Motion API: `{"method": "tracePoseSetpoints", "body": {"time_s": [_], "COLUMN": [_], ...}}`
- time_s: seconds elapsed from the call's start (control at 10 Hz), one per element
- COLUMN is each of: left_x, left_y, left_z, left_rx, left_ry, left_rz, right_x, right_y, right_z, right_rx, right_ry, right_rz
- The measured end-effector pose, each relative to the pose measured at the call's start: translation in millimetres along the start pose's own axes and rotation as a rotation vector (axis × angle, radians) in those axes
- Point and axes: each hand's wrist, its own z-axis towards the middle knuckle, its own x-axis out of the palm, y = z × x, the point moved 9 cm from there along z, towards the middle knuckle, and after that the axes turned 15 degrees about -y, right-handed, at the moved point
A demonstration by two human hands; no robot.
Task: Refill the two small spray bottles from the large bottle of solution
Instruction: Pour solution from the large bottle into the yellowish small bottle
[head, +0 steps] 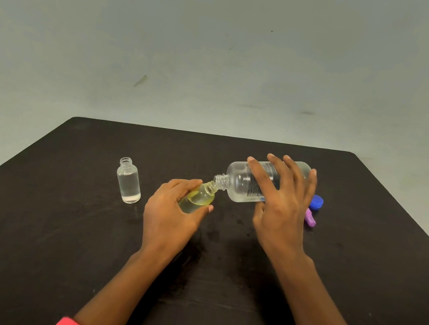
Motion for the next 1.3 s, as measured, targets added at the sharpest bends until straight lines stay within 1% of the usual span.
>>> {"method": "tracePoseSetpoints", "body": {"time_s": [1.3], "left_x": [-0.5], "left_y": [-0.8], "left_z": [-0.7], "left_rx": [-0.008], "left_ry": [0.007], "left_rz": [-0.004], "right_x": [-0.4], "right_y": [0.6], "right_z": [0.7], "right_rx": [-0.002], "right_ry": [0.006], "right_rz": [0.001]}}
